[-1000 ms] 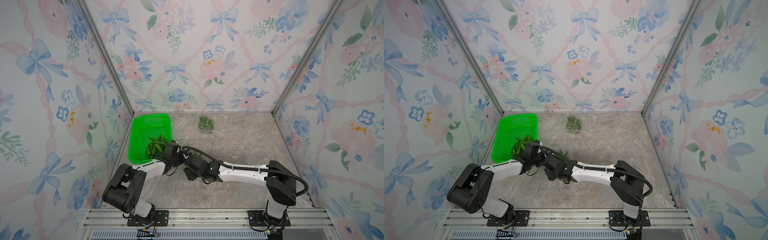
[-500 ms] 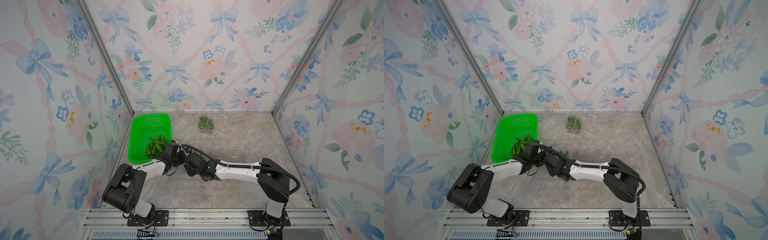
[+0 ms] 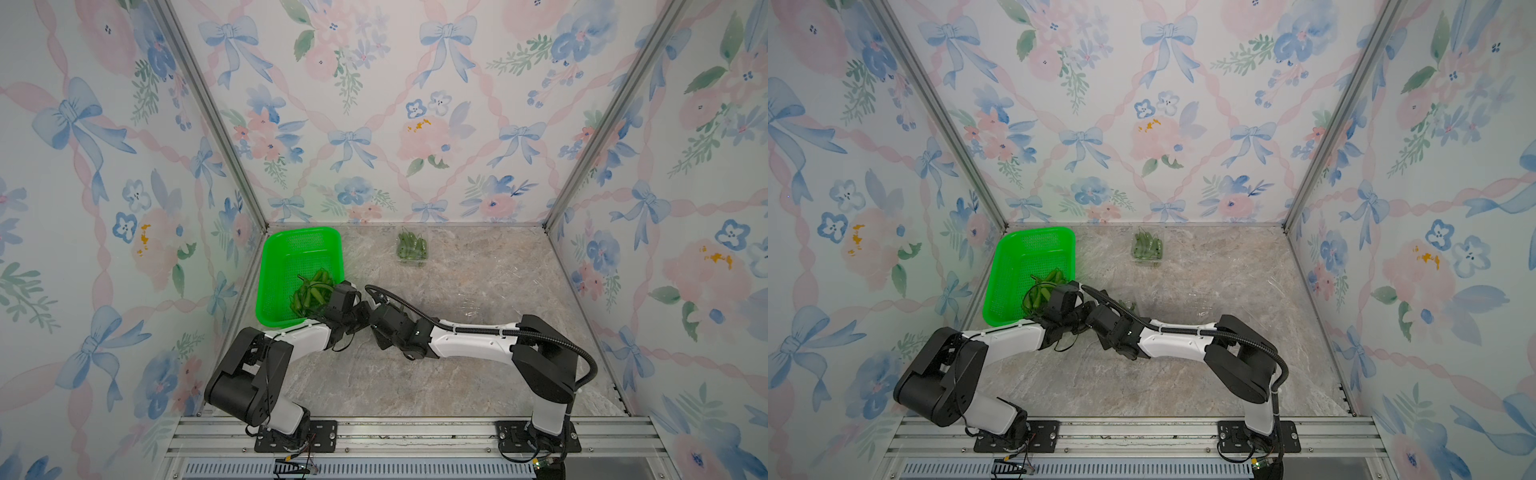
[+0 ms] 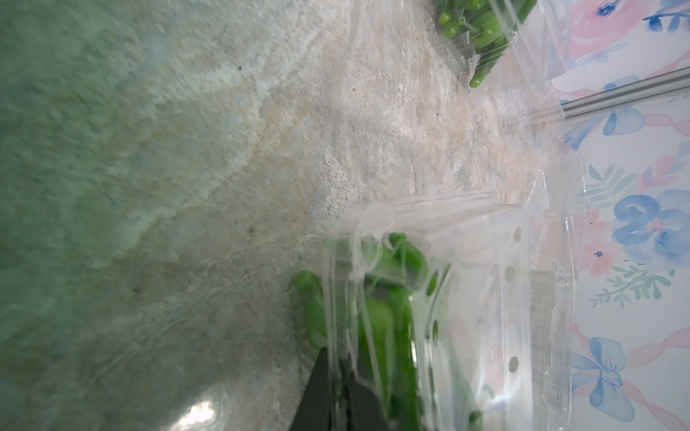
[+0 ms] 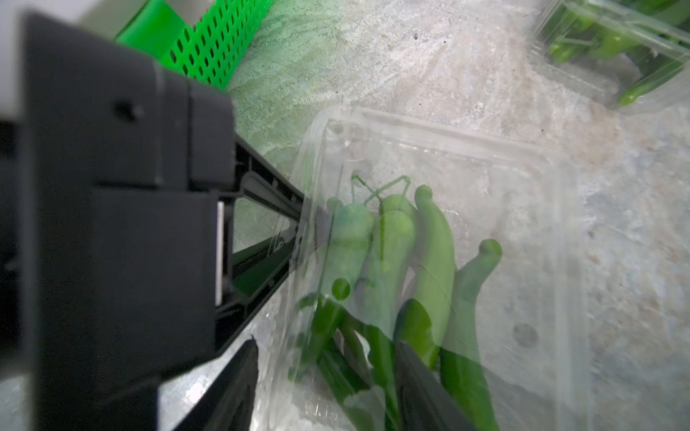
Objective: Take small green peppers out of containers
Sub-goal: Open the packing box at the center of the board.
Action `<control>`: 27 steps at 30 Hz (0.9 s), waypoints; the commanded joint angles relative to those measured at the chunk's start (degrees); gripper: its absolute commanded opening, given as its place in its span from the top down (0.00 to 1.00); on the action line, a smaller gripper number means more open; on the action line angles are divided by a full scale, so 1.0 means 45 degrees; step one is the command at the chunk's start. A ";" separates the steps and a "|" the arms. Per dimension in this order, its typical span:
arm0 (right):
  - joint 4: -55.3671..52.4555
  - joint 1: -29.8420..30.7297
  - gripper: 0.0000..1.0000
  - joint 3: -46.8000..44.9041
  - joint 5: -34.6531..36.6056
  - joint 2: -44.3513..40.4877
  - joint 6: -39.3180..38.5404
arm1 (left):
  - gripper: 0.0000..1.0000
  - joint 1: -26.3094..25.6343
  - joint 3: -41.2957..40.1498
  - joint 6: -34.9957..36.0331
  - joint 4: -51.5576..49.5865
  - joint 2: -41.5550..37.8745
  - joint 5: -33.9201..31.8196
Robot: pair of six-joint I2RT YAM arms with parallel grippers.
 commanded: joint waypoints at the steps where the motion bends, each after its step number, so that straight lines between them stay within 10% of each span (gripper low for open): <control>1: -0.1068 -0.0124 0.45 -0.0165 0.0113 0.0770 0.0373 | 0.88 -0.0047 -0.0176 -0.0212 0.0269 -0.0124 0.0239; 10: -0.1802 -0.0090 0.48 0.0147 0.0149 0.1130 0.0767 | 0.89 -0.0039 -0.0250 -0.0291 0.0412 -0.0155 0.0284; 27: -0.2813 0.0052 0.92 0.0566 0.0536 0.1248 0.0805 | 0.91 0.0034 -0.0414 -0.0216 0.0579 0.0048 0.0282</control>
